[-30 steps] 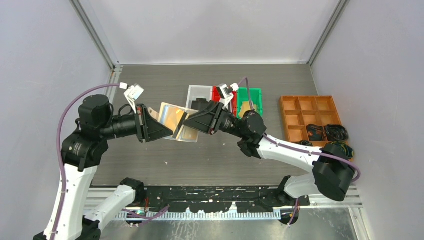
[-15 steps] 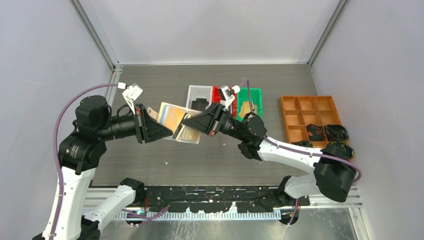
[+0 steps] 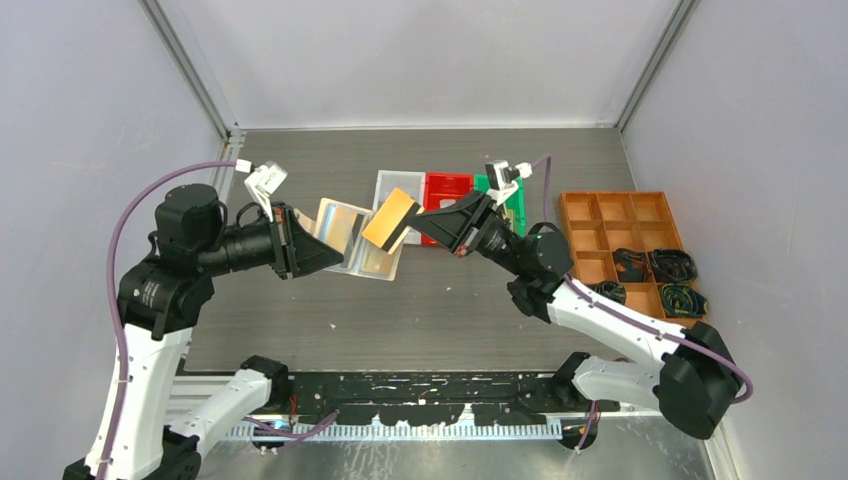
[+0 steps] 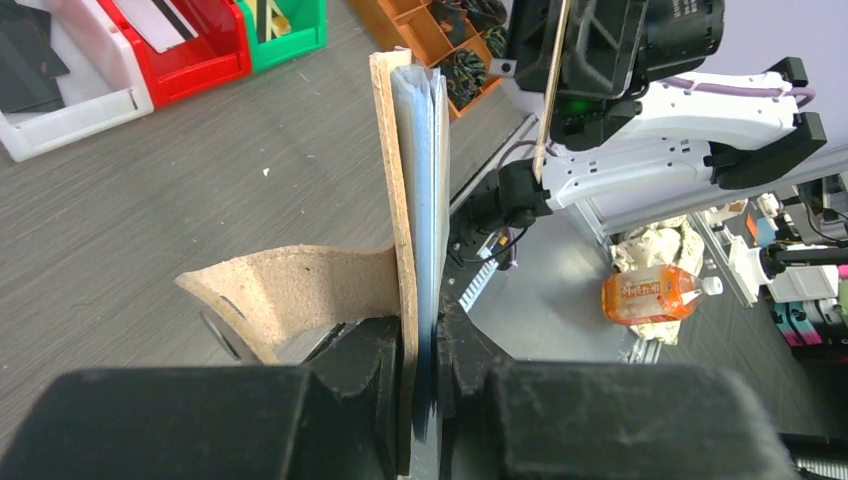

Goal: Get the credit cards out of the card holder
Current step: Remove the credit card from the card holder.

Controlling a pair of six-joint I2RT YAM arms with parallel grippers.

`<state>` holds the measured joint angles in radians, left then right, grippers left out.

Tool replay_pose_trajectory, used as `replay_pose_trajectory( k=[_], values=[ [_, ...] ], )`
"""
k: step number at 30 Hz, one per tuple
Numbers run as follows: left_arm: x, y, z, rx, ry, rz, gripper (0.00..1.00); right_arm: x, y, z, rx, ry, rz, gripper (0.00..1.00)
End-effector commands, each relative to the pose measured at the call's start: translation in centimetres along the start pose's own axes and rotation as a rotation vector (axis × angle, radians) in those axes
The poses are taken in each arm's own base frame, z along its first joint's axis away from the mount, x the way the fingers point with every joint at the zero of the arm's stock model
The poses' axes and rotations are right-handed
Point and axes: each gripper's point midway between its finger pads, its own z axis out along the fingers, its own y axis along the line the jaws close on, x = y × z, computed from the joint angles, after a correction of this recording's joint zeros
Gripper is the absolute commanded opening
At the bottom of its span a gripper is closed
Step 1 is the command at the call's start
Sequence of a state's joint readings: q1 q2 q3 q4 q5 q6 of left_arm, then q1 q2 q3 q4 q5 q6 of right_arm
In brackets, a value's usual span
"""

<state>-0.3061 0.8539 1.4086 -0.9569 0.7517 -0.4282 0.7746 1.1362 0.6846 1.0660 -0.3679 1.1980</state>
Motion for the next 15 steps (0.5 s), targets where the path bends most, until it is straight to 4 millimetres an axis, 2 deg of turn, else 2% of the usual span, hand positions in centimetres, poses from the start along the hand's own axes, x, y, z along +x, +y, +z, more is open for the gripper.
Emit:
replay_pose_trajectory(
  k=[1, 3, 4, 6, 10, 15],
  values=[
    [-1.6, -1.0, -1.0, -0.003, -0.065, 0.095, 0.0, -2.8, 1.2, -1.3, 0.014, -0.024, -0.028, 0.01],
    [-1.5, -0.7, -1.0, -0.012, -0.059, 0.112, 0.0, -5.0, 0.8, -2.6, 0.101, -0.05, -0.079, 0.01],
    [-1.5, -0.6, -1.0, -0.014, -0.054, 0.12, 0.0, -5.8, -0.1, -3.4, 0.183, -0.056, -0.104, 0.01],
    [-1.4, -0.7, -0.9, -0.001, -0.039, 0.129, 0.0, -7.1, -2.7, -5.1, 0.41, -0.043, -0.173, 0.01],
    [-1.1, 0.1, -0.2, -0.006, 0.009, 0.121, 0.0, -9.1, -9.2, -10.6, 0.926, -0.01, -0.232, 0.01],
    [-0.7, 1.4, 0.4, -0.027, 0.076, 0.124, 0.0, -11.0, -14.4, -15.4, 1.206, -0.008, -0.229, 0.0]
  ],
)
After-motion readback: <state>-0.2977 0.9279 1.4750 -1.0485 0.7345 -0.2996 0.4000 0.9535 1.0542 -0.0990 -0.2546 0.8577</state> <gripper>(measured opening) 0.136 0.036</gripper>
